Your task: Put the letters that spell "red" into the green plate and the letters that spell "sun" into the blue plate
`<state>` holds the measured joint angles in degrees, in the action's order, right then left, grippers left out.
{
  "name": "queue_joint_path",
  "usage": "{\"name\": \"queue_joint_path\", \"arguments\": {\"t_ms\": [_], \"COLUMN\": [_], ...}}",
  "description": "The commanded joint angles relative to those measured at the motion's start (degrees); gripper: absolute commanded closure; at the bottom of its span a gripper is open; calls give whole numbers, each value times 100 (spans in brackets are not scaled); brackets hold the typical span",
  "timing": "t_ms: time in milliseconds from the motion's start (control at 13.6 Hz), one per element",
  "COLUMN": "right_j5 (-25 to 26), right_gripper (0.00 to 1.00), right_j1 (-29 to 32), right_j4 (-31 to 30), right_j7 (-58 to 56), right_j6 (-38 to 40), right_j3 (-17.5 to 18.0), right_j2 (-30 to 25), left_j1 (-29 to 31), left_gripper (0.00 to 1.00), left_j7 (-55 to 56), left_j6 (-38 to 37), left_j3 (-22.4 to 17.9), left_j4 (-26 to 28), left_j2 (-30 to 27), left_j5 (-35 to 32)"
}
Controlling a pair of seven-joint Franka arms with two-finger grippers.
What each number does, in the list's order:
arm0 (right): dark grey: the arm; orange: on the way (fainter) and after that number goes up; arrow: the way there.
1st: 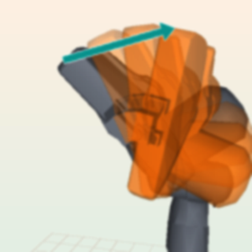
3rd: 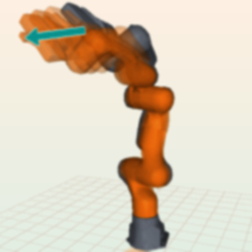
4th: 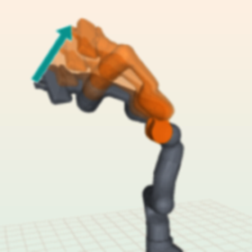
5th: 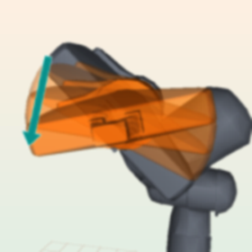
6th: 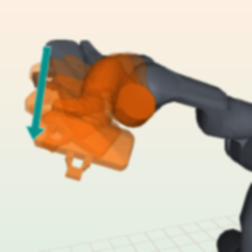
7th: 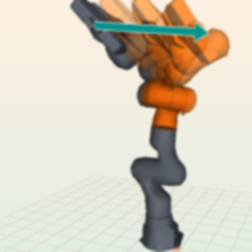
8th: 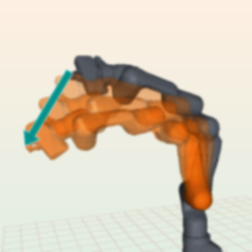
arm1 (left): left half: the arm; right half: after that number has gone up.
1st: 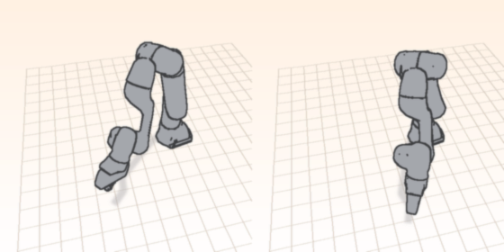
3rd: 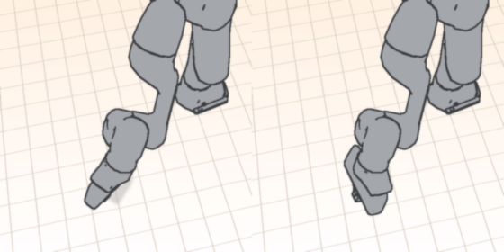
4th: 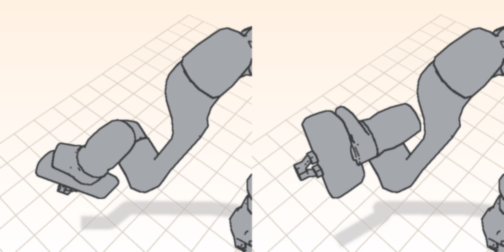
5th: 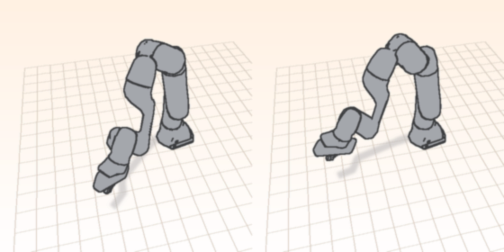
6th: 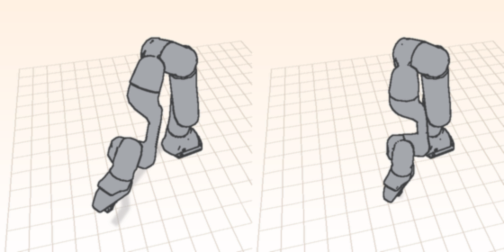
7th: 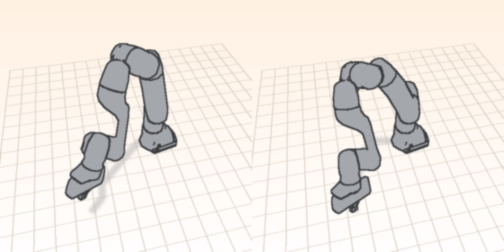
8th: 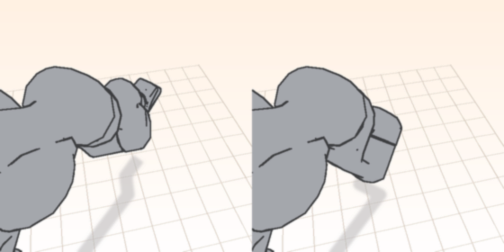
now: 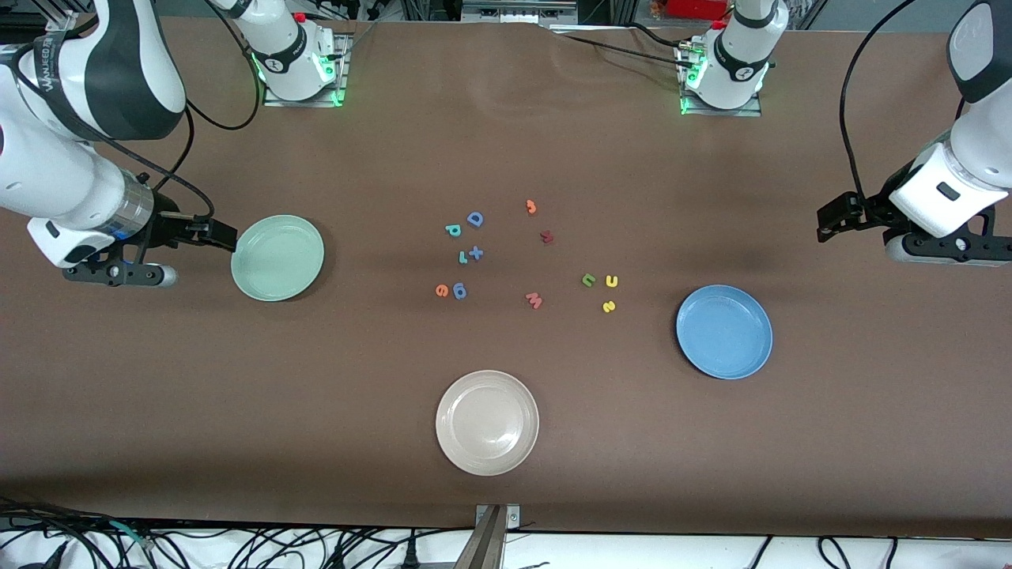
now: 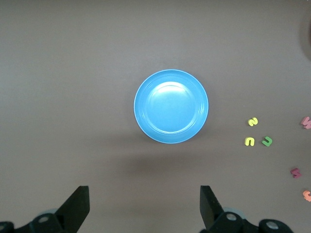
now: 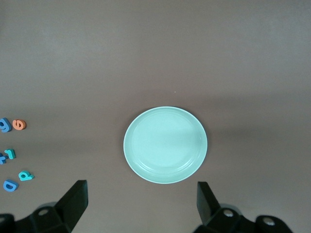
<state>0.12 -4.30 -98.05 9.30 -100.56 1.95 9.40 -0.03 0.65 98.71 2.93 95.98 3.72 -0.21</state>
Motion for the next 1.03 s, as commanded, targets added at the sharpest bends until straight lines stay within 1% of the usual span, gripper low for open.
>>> {"name": "queue_joint_path", "arguments": {"t_ms": [0,958], "right_j5": [84,67], "right_gripper": [1,1], "right_j1": [96,96], "right_j4": [-4,-30], "right_j7": [107,142], "right_j6": [63,168], "right_j3": [104,113], "right_j2": [-35,-35], "left_j1": [12,21], "left_gripper": [0,0], "left_j7": [-152,-161], "left_j6": [-89,-89], "left_j3": [-3,-3], "left_j4": [-141,-141], "left_j2": [68,68], "left_j5": [117,117]}}
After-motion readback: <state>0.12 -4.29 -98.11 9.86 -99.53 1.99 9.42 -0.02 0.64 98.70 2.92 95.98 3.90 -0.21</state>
